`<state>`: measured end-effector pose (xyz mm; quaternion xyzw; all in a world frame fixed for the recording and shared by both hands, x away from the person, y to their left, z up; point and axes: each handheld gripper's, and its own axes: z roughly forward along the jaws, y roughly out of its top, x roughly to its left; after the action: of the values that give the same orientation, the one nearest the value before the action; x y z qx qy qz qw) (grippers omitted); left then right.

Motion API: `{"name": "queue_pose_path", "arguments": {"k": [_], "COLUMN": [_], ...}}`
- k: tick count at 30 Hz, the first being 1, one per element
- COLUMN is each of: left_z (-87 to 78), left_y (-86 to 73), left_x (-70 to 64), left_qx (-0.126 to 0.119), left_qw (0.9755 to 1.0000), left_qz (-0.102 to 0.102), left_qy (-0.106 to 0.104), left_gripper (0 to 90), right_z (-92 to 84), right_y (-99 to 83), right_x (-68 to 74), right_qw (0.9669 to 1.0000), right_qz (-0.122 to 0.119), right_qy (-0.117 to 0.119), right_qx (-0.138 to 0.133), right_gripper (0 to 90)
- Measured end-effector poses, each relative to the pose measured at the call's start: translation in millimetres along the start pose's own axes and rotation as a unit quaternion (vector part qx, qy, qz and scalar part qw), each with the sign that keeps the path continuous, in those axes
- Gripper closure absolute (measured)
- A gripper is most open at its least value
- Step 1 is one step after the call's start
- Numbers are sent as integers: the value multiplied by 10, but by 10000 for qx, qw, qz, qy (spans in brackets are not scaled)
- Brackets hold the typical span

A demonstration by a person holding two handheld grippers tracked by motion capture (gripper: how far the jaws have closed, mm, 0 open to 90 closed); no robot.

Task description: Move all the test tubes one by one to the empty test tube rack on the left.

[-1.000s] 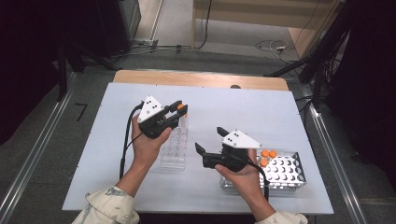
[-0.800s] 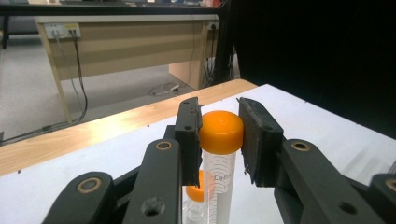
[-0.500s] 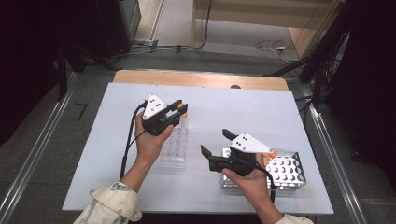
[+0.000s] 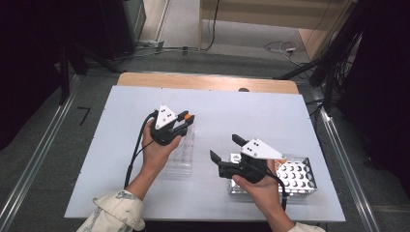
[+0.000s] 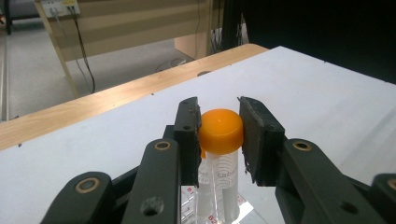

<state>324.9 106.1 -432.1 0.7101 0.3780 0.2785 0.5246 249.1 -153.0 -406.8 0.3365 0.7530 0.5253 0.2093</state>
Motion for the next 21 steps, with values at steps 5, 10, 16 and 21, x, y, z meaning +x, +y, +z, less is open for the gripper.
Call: {"name": "queue_pose_path", "arguments": {"k": [5,10,16,21], "left_z": [1,10,25,18], "left_y": [-9,-15,-27,-29], "left_x": [-47,-76,-90,-82], "left_qx": [25,11,54,50], "left_qw": [9999,9997,9994,9996], "left_qz": [155,188,223,155], "left_qy": [63,151,240,214], "left_gripper": [697,693,641,564], "right_z": [-2,1,7,-1], "right_y": [-3,-3,-11,-14], "right_x": [-2,4,5,1], "right_qw": [10000,10000,10000,10000], "right_qz": [7,10,27,30], "right_qy": [1,12,20,4], "right_qx": [3,4,11,-5], "right_gripper": [120,120,120,120]}}
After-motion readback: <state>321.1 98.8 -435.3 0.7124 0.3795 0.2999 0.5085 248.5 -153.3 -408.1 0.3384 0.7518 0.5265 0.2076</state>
